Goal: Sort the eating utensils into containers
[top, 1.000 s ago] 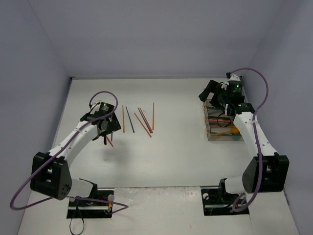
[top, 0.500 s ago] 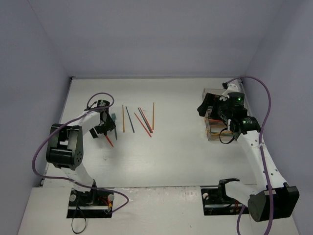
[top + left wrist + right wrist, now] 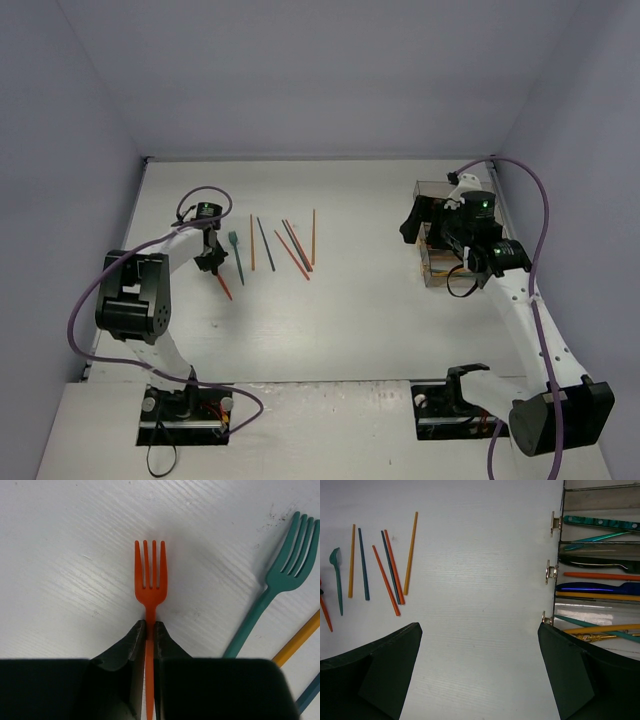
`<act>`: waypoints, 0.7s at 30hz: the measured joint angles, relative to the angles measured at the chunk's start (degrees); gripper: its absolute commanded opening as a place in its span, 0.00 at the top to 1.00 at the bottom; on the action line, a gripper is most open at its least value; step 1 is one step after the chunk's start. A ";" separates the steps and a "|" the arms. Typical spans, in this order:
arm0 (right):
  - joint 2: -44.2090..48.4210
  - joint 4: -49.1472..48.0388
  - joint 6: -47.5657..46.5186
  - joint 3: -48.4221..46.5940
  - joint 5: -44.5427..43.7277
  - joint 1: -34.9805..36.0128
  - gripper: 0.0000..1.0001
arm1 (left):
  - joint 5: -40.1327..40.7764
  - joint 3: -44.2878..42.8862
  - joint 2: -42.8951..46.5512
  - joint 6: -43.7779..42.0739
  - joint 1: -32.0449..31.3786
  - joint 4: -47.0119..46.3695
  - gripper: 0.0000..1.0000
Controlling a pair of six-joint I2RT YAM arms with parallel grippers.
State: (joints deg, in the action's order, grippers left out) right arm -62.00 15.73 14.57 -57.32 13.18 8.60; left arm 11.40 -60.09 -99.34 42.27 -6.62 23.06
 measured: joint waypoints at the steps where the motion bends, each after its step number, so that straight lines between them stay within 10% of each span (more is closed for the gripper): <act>1: 0.02 0.01 -0.10 0.00 -0.09 0.28 0.00 | -0.02 0.10 0.13 0.02 0.01 -0.03 1.00; 10: -0.25 1.34 -0.75 -1.01 1.07 5.58 0.00 | -3.24 1.36 9.77 0.11 -1.82 2.18 1.00; 21: -5.93 0.96 -0.56 -9.09 2.50 22.89 0.08 | -5.49 -15.28 21.78 -1.66 -23.97 1.29 1.00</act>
State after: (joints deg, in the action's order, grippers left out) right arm -67.93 16.69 14.02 -66.41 15.69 31.49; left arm 5.91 -75.37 -77.56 40.61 -30.59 24.35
